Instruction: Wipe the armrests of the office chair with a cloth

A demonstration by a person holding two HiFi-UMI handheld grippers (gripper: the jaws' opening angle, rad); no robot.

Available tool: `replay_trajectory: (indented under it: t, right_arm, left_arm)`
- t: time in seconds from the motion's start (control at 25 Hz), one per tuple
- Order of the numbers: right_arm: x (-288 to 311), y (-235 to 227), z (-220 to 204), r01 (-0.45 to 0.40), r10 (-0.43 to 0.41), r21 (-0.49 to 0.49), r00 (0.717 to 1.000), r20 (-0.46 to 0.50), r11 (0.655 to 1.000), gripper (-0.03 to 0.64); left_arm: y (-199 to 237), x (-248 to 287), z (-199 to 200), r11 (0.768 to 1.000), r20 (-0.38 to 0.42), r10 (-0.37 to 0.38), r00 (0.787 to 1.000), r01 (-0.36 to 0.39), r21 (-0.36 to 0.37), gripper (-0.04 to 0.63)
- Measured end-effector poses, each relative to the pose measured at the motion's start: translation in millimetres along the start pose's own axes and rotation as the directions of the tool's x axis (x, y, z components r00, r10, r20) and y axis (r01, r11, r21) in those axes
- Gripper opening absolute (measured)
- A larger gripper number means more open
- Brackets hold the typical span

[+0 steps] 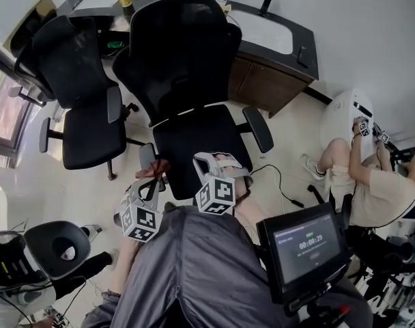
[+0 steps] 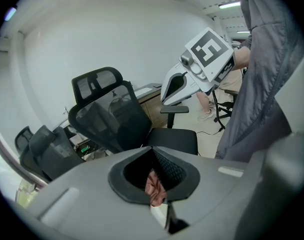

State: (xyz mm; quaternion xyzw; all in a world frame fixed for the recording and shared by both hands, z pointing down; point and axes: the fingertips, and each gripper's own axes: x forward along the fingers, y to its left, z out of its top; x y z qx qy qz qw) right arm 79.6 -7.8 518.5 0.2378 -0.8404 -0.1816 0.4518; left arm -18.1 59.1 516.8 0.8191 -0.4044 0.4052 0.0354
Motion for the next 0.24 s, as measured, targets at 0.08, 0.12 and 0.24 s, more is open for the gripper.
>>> replay_trajectory:
  t: [0.08, 0.12, 0.24]
  right_arm:
    - [0.8, 1.2, 2.8, -0.003, 0.003, -0.001, 1.0, 0.004, 1.0, 0.002]
    - [1.4, 2.0, 4.5, -0.005, 0.006, -0.002, 1.0, 0.008, 1.0, 0.002]
    - [2.4, 3.7, 9.2, -0.011, 0.011, -0.005, 1.0, 0.019, 1.0, 0.002]
  left_arm:
    - [3.5, -2.9, -3.4, 1.0, -0.008, 0.007, 1.0, -0.007, -0.003, 0.017]
    - [4.5, -4.4, -5.1, 1.0, -0.011, 0.011, 1.0, -0.011, -0.004, 0.017]
    - [5.5, -8.1, -9.2, 1.0, -0.02, 0.02, 1.0, -0.02, -0.006, 0.017]
